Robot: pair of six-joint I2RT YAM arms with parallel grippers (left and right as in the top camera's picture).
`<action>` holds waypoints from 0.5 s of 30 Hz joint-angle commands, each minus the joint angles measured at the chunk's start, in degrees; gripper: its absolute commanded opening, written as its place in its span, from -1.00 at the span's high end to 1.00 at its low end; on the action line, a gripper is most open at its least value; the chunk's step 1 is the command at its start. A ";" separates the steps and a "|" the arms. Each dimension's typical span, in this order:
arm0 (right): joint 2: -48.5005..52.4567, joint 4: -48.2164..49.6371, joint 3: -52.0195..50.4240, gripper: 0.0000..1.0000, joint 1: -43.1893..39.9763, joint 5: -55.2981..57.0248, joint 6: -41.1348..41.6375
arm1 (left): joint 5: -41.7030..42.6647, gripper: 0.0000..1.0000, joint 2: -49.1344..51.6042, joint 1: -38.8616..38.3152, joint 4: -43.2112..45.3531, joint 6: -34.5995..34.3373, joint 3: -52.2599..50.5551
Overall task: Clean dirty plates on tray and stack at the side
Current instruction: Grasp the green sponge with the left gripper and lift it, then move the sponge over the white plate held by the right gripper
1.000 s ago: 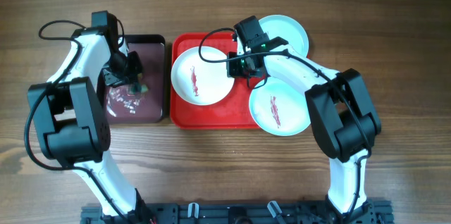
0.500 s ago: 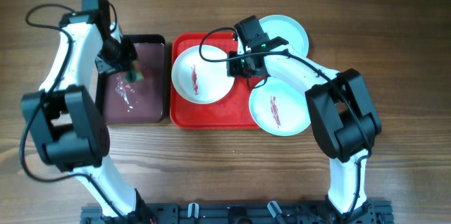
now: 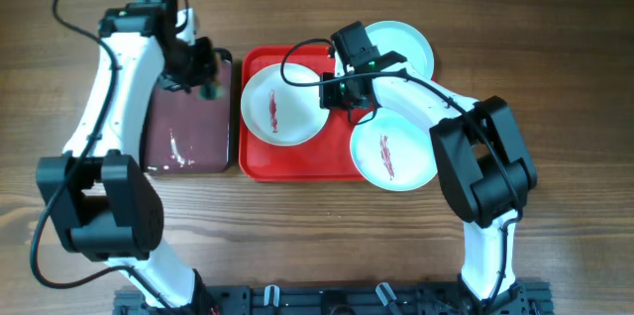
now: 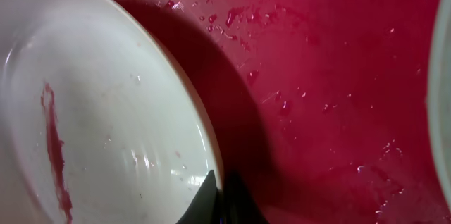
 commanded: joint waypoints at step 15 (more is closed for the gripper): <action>2.21 -0.68 -0.20 0.91 -0.81 -2.62 -0.66 | 5.62 0.92 0.96 -11.85 14.27 -4.79 -13.79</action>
